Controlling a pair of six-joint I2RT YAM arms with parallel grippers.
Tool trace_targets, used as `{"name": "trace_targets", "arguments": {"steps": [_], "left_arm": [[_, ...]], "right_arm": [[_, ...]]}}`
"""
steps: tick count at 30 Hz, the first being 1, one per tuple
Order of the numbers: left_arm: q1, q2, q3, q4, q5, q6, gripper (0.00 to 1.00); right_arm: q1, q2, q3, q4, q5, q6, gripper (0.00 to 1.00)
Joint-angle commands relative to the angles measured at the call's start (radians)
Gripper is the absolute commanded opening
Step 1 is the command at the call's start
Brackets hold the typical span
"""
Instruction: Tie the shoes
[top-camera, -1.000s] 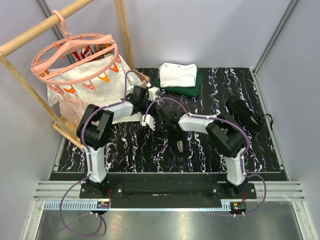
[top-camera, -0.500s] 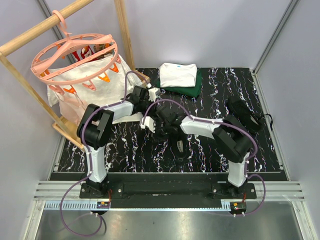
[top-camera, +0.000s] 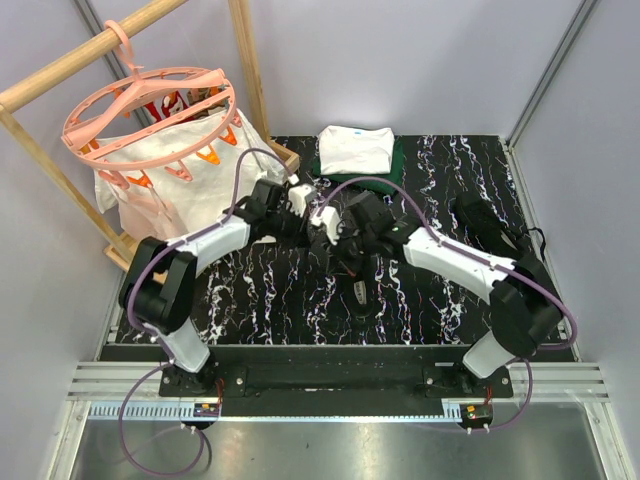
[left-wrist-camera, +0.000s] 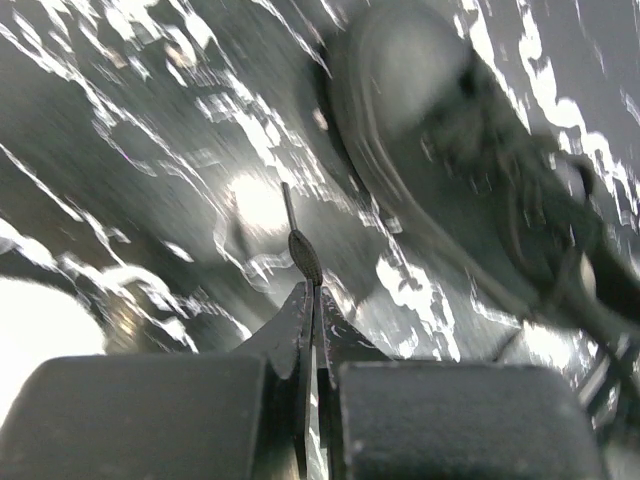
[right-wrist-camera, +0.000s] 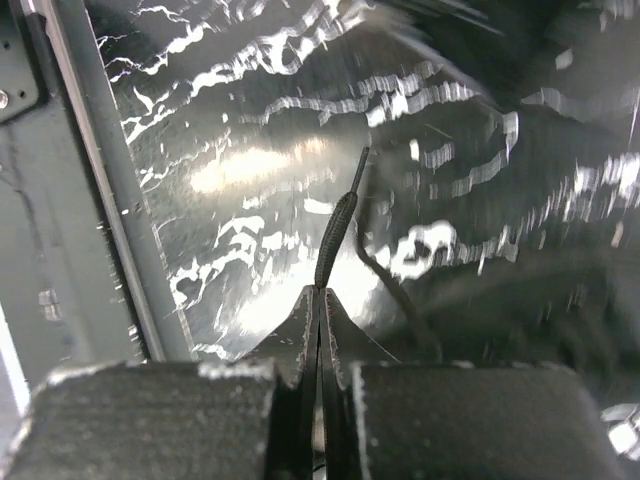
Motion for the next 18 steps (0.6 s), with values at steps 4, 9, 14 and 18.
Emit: {"name": "trace_targets", "arguments": {"steps": [4,9,14,18], "left_arm": [[-0.037,-0.151,-0.156,-0.046,0.023,0.073,0.0],[-0.05,-0.228,-0.213,-0.048,0.032,0.111,0.0],[-0.1,-0.267,-0.241,-0.06,0.019,0.154,0.0],[-0.126,-0.221,-0.196,-0.152,0.006,0.186,0.0]], "right_arm": [[-0.134,-0.133,-0.125,-0.027,-0.136,0.184,0.0],[-0.179,-0.2,-0.223,-0.027,-0.153,0.211,0.0],[-0.245,-0.226,-0.253,-0.018,-0.158,0.254,0.0],[-0.299,-0.228,-0.243,-0.009,-0.182,0.296,0.0]]}}
